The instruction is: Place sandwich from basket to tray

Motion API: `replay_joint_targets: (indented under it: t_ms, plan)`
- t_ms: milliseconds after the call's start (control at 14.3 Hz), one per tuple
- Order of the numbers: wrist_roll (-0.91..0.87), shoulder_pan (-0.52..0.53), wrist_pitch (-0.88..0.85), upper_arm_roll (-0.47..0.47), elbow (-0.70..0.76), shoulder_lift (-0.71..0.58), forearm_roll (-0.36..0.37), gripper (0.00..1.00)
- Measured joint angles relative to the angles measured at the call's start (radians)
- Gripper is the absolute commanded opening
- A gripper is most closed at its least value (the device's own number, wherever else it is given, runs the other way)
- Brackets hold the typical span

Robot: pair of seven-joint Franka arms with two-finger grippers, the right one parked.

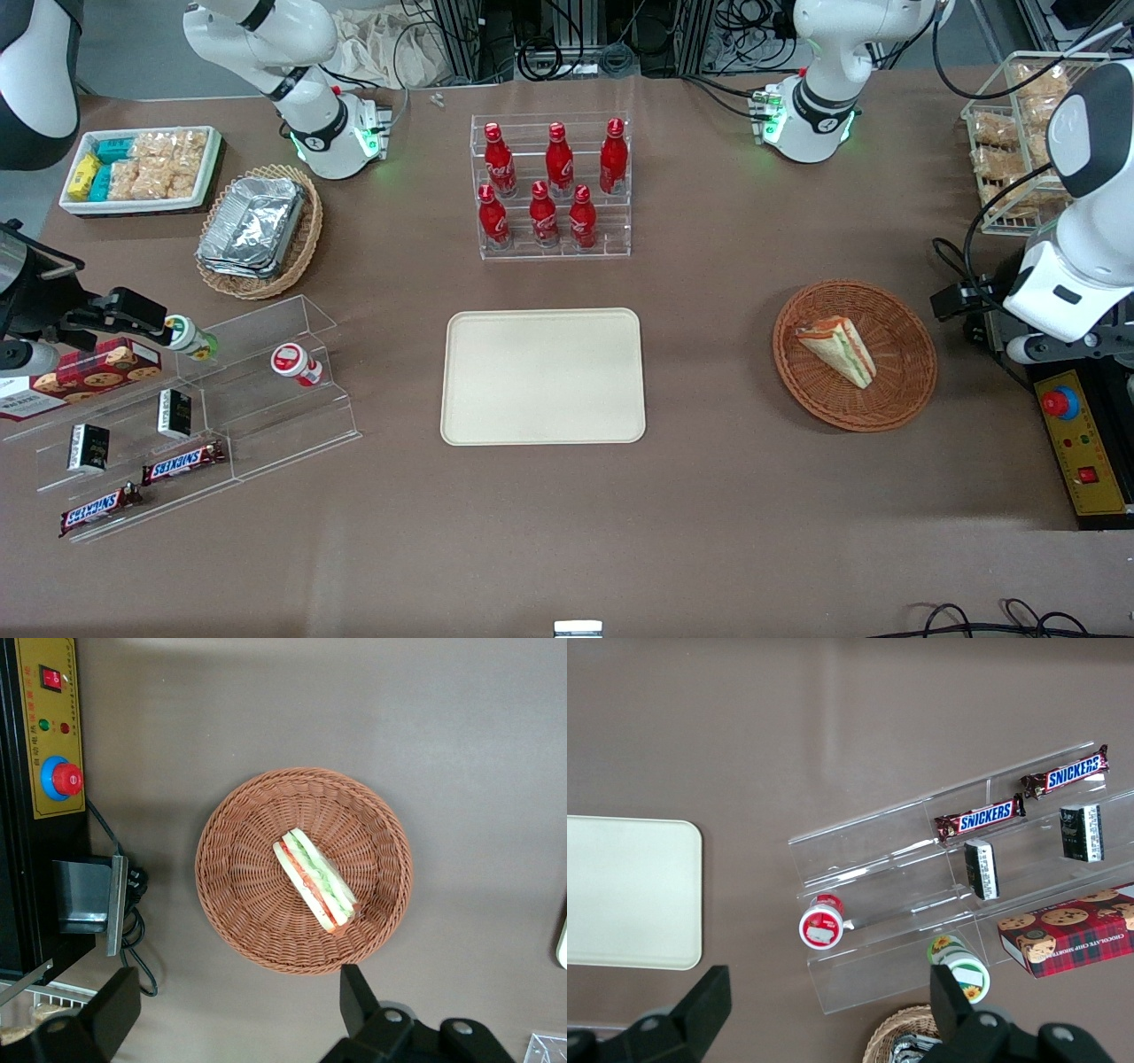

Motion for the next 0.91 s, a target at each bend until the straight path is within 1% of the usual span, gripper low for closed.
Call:
replay_joint_targets:
  t_ms: [490, 630, 770, 910]
  plan:
    - [-0.022, -0.007, -0.022, 0.002, 0.000, 0.002, -0.002, 1.00]
    - [-0.032, -0.013, -0.022, 0.001, -0.013, 0.002, -0.014, 1.00]
    - [-0.040, -0.013, 0.007, 0.000, -0.048, 0.001, -0.043, 1.00]
    - [-0.070, -0.013, 0.077, 0.000, -0.123, -0.004, -0.051, 1.00]
